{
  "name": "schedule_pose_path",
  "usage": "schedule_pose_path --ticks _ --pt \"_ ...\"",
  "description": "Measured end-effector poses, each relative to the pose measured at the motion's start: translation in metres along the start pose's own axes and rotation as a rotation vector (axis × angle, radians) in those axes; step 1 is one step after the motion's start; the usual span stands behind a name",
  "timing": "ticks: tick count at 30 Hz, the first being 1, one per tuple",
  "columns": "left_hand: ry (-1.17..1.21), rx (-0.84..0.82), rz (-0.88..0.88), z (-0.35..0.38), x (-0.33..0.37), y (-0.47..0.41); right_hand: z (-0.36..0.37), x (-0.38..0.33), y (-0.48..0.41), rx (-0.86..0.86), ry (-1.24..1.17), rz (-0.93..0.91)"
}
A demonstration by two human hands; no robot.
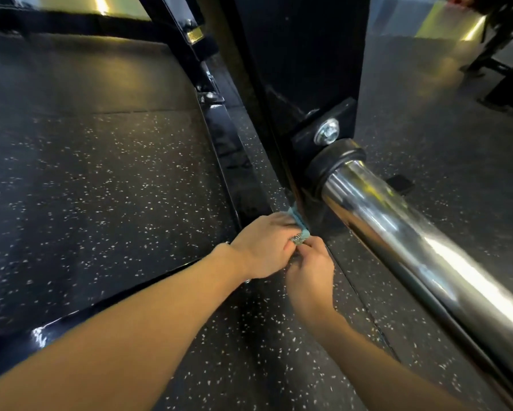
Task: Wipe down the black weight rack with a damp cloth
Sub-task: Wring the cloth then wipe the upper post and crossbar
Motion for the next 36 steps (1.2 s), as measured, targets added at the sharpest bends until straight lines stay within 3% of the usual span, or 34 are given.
schedule_pose_path --ticks 2,5,9,13,14,16,19,22,25,28,32,36 --pt "-0.102 -0.038 0.067 -0.003 -0.004 -0.001 0.000 0.002 0.001 0.053 0.001 0.016" --pt "-0.252 -0.004 -0.042 0.006 -0.003 -0.011 0.001 0.004 0.003 0.081 -0.023 0.016" --pt "-0.095 0.184 -0.199 0.017 0.009 -0.009 -0.011 0.014 0.005 0.165 -0.091 0.102" --pt "-0.177 0.065 0.154 0.016 0.021 0.006 -0.015 0.027 0.007 0.196 -0.045 0.175" --pt "-0.154 0.040 0.171 0.015 0.023 0.009 -0.014 0.028 0.010 0.202 -0.057 0.208" --pt "0.014 0.182 -0.008 0.000 0.014 0.017 -0.011 0.022 0.014 0.205 -0.070 0.189" --pt "0.455 0.615 -0.444 -0.031 -0.022 0.052 -0.001 -0.002 0.017 0.146 -0.009 0.005" --pt "0.667 0.785 -0.907 -0.032 -0.082 0.080 0.022 -0.037 0.004 -0.104 0.049 -0.132" --pt "0.899 0.497 -1.003 -0.009 -0.108 0.078 0.054 -0.055 -0.012 -0.394 0.297 -0.194" --pt "0.818 0.114 -0.938 0.010 -0.103 0.059 0.068 -0.052 -0.017 -0.521 0.486 -0.228" --pt "0.834 -0.016 -0.995 0.011 -0.101 0.054 0.067 -0.049 -0.019 -0.526 0.457 -0.233" --pt "0.907 -0.024 -0.847 0.007 -0.096 0.062 0.071 -0.049 -0.020 -0.539 0.431 -0.209"
Point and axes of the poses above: each hand's wrist, its own y-axis away from the middle knuckle, its own z-axis out of the palm, x = y × z, the point moved 6 cm from there along -y, towards the middle knuckle, and after that the axes turned 9 degrees about -x, right-handed, at the moved point
